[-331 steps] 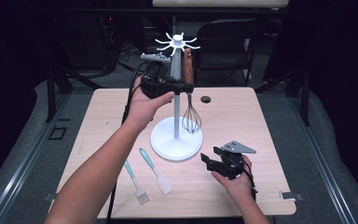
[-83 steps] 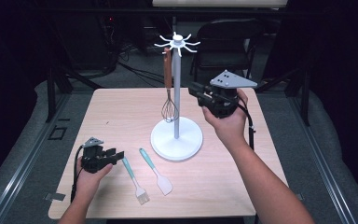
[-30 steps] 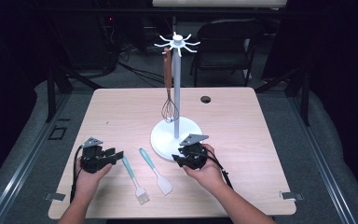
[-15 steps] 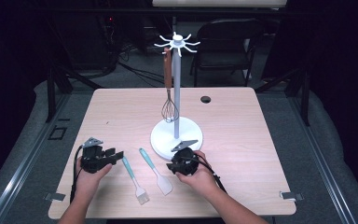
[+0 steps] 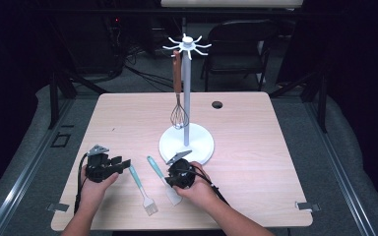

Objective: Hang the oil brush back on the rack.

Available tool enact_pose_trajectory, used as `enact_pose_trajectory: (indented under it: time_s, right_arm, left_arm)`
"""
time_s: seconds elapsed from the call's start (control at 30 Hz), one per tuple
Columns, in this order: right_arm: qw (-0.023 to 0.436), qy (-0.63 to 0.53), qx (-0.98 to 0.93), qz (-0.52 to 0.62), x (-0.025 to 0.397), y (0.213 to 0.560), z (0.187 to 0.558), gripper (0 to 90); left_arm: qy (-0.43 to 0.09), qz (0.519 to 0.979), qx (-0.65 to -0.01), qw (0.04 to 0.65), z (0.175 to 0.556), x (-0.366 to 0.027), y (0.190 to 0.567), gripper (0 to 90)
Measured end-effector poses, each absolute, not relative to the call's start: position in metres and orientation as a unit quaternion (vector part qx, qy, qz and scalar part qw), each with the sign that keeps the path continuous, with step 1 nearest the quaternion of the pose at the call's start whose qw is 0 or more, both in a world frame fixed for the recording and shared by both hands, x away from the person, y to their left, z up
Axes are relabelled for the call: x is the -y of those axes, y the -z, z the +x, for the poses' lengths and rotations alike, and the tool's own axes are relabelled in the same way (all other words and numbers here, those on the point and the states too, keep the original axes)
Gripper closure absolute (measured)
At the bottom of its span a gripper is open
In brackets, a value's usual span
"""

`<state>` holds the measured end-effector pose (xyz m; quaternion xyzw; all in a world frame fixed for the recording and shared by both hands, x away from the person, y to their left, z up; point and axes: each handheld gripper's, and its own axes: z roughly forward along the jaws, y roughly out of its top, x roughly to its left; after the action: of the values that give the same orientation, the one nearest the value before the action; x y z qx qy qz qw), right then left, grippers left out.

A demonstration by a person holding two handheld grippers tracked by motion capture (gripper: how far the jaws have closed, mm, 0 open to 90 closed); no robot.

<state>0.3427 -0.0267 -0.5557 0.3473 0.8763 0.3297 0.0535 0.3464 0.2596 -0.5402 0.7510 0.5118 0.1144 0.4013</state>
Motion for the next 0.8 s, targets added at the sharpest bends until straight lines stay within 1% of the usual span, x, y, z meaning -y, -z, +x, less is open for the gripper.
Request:
enact_pose_trajectory:
  time_s: [0.17, 0.3, 0.43, 0.53, 0.6, 0.67, 0.8]
  right_arm:
    - [0.067, -0.306, -0.888, 0.337, 0.014, 0.561, 0.343, 75.4]
    - [0.062, -0.304, -0.888, 0.339, 0.012, 0.562, 0.343, 78.9]
    - [0.058, -0.301, -0.887, 0.344, 0.011, 0.562, 0.343, 75.3]
    - [0.056, -0.296, -0.890, 0.342, 0.008, 0.565, 0.343, 76.9]
    - [0.068, -0.292, -0.894, 0.334, 0.006, 0.566, 0.342, 78.1]
    - [0.069, -0.292, -0.891, 0.340, 0.004, 0.566, 0.341, 78.7]
    - [0.058, -0.282, -0.895, 0.341, 0.006, 0.564, 0.343, 79.2]
  left_arm:
    - [-0.119, 0.743, -0.515, 0.410, 0.346, -0.260, 0.542, 52.9]
    - [-0.117, 0.743, -0.516, 0.410, 0.347, -0.259, 0.542, 52.9]
    - [-0.119, 0.743, -0.515, 0.409, 0.347, -0.258, 0.542, 52.9]
    - [-0.119, 0.744, -0.515, 0.409, 0.347, -0.258, 0.542, 52.9]
    - [-0.118, 0.744, -0.516, 0.409, 0.347, -0.258, 0.542, 52.9]
    - [-0.117, 0.743, -0.516, 0.410, 0.347, -0.258, 0.543, 52.9]
    - [-0.117, 0.743, -0.515, 0.411, 0.346, -0.258, 0.542, 52.9]
